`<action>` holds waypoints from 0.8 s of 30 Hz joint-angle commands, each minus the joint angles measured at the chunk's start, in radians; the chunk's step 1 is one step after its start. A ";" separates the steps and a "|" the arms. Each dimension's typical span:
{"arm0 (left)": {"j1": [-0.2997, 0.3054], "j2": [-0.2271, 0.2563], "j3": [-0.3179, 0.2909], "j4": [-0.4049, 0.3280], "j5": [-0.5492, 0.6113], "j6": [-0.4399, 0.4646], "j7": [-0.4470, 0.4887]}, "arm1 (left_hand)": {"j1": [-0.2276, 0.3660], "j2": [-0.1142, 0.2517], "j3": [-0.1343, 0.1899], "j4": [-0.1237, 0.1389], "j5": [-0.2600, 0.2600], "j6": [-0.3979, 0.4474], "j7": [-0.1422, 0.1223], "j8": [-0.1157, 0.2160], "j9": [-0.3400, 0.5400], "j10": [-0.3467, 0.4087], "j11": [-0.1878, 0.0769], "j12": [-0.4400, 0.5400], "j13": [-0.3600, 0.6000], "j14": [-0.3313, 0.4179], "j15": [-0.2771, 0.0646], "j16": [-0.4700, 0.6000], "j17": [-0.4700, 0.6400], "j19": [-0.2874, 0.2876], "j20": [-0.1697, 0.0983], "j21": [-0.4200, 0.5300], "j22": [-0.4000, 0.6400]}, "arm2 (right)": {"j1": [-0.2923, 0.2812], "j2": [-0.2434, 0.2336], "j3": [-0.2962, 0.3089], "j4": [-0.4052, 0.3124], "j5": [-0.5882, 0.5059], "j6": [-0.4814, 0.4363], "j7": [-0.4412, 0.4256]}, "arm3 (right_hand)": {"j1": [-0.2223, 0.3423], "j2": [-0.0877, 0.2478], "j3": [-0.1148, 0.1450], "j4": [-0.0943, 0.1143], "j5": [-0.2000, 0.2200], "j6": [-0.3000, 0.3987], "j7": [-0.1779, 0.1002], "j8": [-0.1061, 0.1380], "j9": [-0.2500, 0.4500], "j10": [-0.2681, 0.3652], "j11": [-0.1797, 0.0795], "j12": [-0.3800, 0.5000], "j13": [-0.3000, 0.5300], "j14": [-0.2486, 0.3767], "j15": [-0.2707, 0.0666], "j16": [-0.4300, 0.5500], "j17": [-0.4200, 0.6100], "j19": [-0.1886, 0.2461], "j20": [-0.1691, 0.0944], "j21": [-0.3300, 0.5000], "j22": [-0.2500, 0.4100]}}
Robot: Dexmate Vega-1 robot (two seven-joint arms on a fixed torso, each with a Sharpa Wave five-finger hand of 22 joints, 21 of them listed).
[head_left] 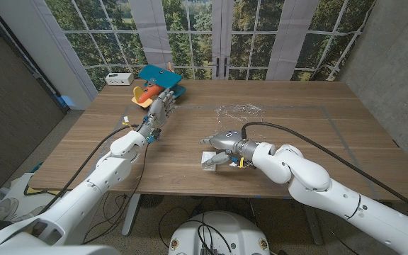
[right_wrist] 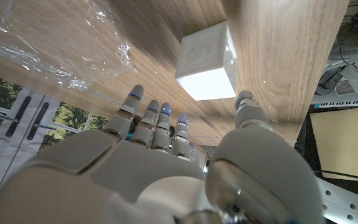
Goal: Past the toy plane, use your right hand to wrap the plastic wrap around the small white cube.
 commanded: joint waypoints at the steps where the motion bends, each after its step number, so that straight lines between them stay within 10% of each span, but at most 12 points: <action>1: -0.010 0.006 0.002 0.006 -0.002 0.008 -0.015 | 0.008 0.020 -0.004 0.002 0.010 -0.113 0.004 -0.001 0.002 -0.159 0.000 -0.002 0.003 -0.166 -0.001 -0.002 0.002 0.007 0.004 -0.001 0.003 | -0.008 0.019 -0.026 0.002 -0.099 -0.029 0.030 | 0.035 -0.005 0.011 0.000 0.009 0.006 -0.008 0.007 0.003 0.000 -0.012 0.000 0.003 0.006 -0.012 0.000 0.002 0.016 0.001 0.001 0.003; 16: -0.024 0.004 0.003 0.024 -0.005 0.007 -0.034 | 0.008 0.020 -0.005 0.003 0.010 -0.114 0.001 -0.002 0.002 -0.160 0.000 -0.003 0.003 -0.166 -0.001 -0.002 0.002 0.008 0.002 -0.001 0.003 | -0.018 0.054 -0.040 0.035 -0.169 -0.055 0.061 | 0.162 -0.047 0.041 0.011 0.042 0.118 -0.012 0.043 0.004 0.048 -0.034 0.011 0.005 0.048 -0.043 0.007 0.002 0.061 -0.013 0.009 0.005; 24: -0.031 0.002 0.005 0.037 -0.007 0.009 -0.043 | 0.008 0.020 -0.006 0.003 0.010 -0.115 0.000 -0.002 0.002 -0.159 -0.001 -0.002 0.003 -0.166 -0.001 -0.002 0.002 0.007 0.004 -0.002 0.003 | -0.037 0.051 -0.038 0.039 -0.203 -0.050 0.007 | 0.238 -0.035 0.075 0.025 0.072 0.241 -0.007 0.063 0.003 0.194 -0.051 0.054 0.012 0.190 -0.093 0.055 0.021 0.132 -0.043 0.025 0.007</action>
